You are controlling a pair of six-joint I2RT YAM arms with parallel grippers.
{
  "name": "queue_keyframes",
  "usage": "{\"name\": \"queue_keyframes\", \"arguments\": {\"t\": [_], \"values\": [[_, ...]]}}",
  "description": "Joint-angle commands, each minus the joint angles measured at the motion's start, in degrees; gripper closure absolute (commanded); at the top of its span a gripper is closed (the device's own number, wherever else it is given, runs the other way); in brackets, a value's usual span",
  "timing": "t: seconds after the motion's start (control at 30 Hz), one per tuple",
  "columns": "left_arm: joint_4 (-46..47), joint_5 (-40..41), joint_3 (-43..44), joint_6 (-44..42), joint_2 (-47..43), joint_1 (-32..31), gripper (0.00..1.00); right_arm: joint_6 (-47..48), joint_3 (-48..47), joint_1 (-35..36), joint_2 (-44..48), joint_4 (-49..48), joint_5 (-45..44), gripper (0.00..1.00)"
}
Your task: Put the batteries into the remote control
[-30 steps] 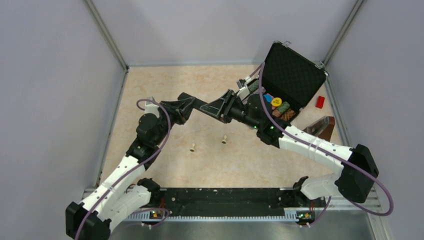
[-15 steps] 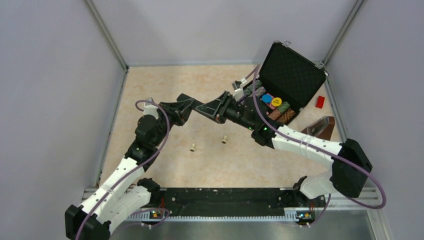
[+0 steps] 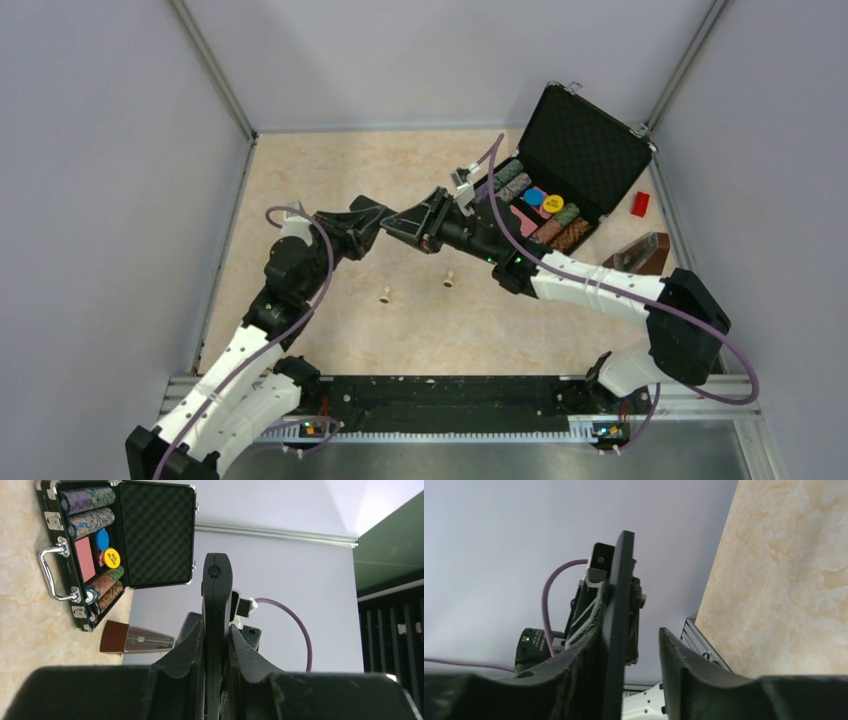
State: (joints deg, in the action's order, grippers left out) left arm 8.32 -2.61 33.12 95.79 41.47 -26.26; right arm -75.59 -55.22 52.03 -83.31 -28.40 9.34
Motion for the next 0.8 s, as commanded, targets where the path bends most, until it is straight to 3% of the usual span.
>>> {"name": "queue_keyframes", "arguments": {"t": [0.0,0.1,0.27,0.5,0.63,0.77], "values": [[3.98,-4.13,2.48,-3.5,-4.27,-0.15,1.0,3.1,-1.47,0.06,1.01,5.05,-0.95,0.49],[0.78,-4.27,2.8,-8.79,-5.44,0.15,1.0,9.31,-2.7,-0.05,4.52,10.03,1.58,0.28],[-1.71,-9.22,3.37,-14.13,-4.99,0.52,1.0,20.91,-4.48,-2.34,9.45,19.93,9.25,0.18],[0.39,-18.3,3.65,-20.47,-2.0,0.77,1.0,30.25,-5.97,-5.16,11.0,22.72,23.11,0.17],[-2.55,-25.81,8.9,-25.74,1.33,0.82,1.0,40.89,-8.84,-5.4,8.55,27.98,29.51,0.19],[-3.37,-31.42,12.29,-31.48,3.18,0.8,1.0,43.11,-10.24,-5.65,5.81,27.74,37.34,0.23]]}}
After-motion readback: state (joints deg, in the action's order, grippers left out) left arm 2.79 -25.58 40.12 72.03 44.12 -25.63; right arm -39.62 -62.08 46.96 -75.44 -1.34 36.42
